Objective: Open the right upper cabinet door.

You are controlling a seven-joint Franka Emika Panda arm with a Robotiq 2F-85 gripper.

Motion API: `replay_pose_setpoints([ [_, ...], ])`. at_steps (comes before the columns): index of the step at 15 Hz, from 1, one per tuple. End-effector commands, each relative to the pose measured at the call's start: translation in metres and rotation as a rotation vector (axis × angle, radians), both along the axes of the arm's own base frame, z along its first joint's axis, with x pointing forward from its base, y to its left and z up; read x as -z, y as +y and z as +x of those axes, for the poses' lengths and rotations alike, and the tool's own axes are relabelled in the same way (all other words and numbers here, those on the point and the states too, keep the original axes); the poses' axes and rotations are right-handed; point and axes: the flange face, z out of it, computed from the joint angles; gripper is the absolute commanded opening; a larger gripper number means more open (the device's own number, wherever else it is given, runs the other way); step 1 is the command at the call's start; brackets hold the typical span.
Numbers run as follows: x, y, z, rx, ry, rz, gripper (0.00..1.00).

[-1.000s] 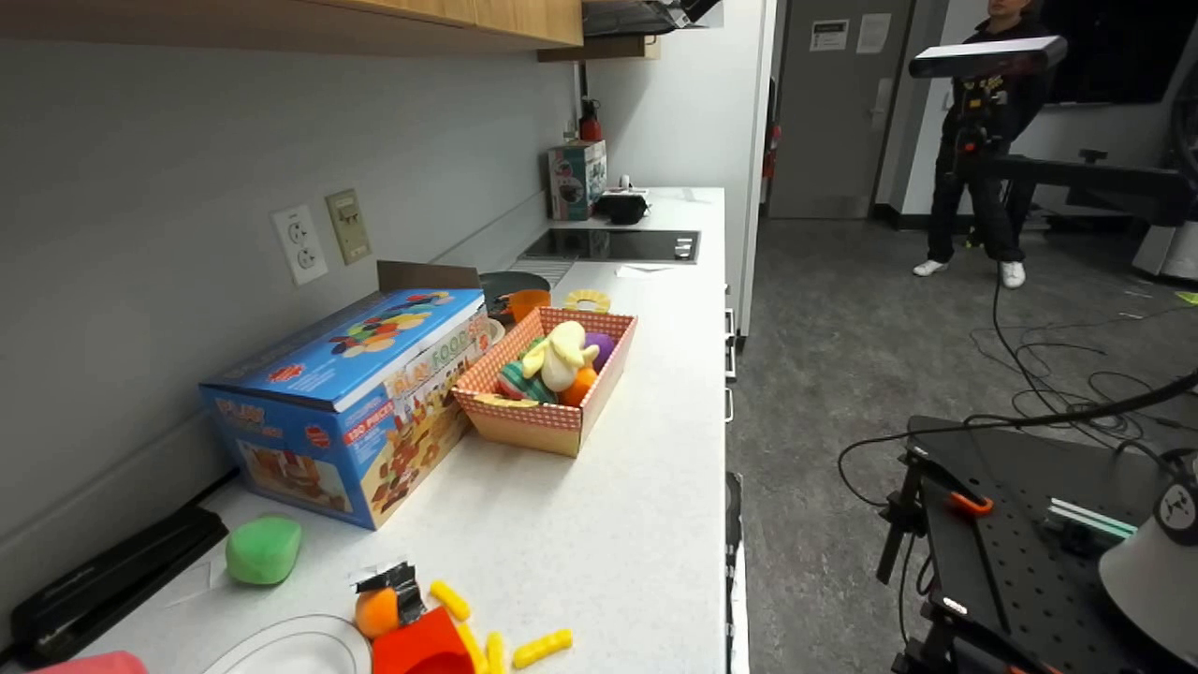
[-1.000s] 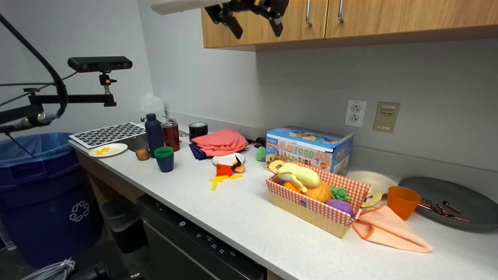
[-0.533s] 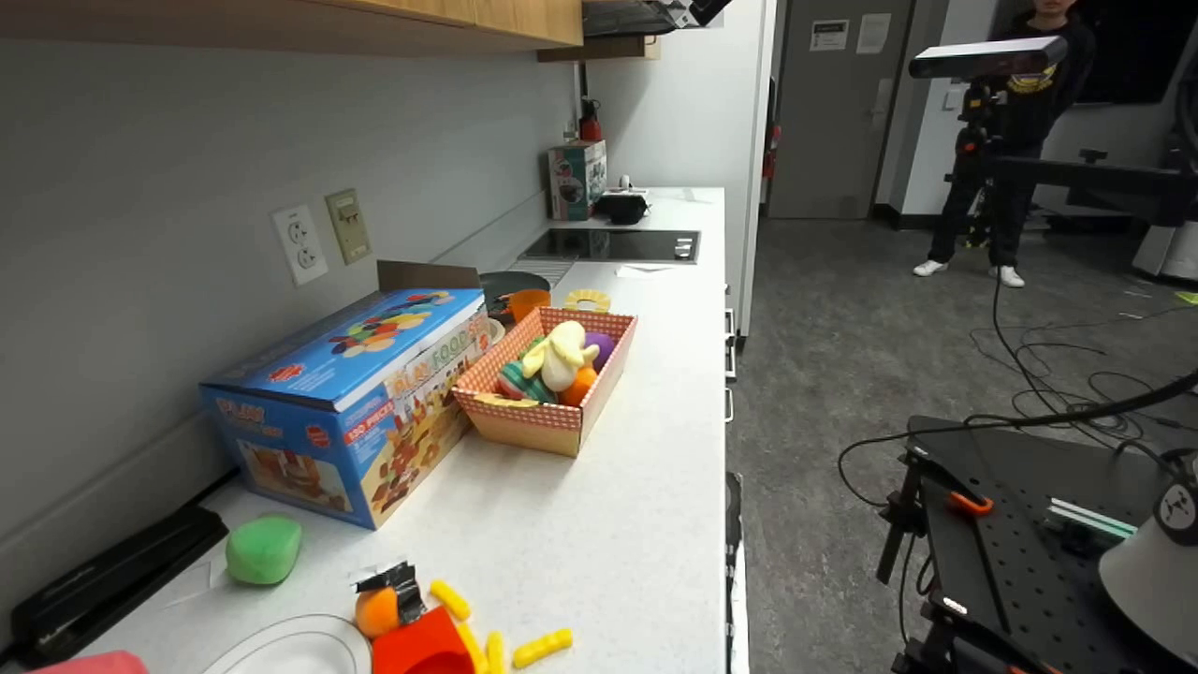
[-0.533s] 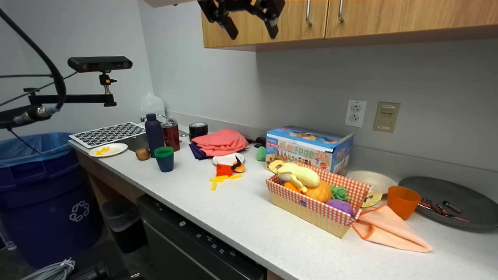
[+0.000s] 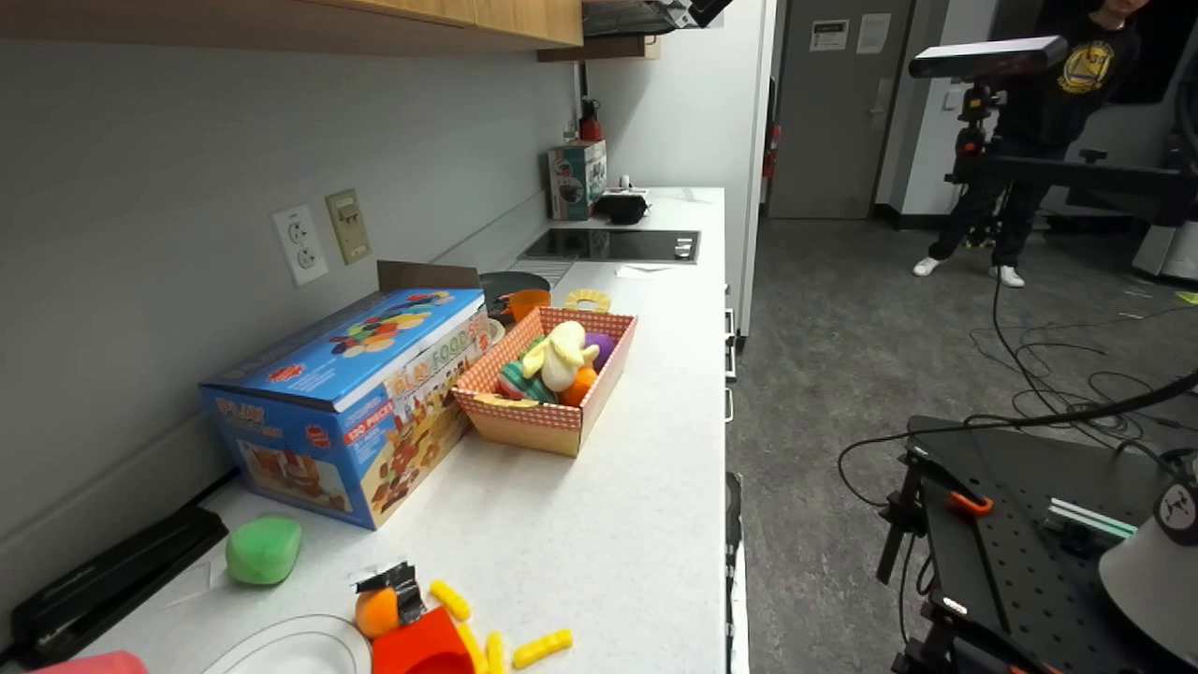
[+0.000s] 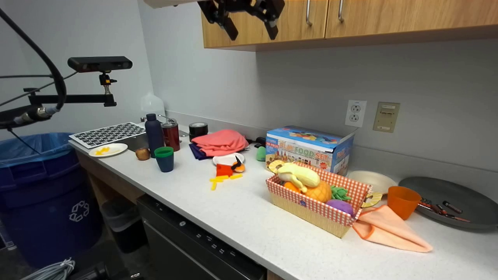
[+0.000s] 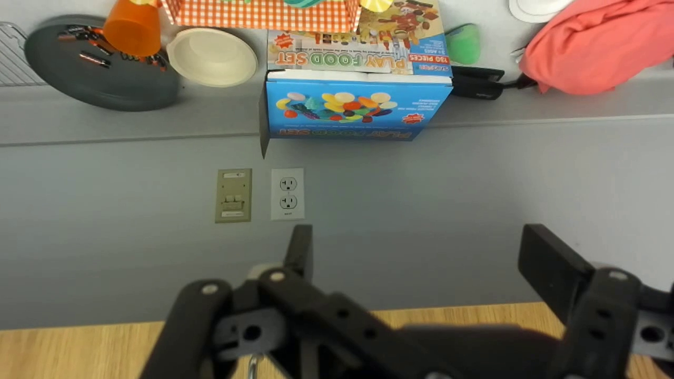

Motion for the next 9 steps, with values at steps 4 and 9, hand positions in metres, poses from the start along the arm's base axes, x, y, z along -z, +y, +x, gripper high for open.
replay_pose_setpoints([
  [4,0.003,0.001,-0.002,-0.026,0.08,-0.006,1.0],
  [9,-0.027,0.043,0.05,-0.132,0.207,-0.046,1.0],
])
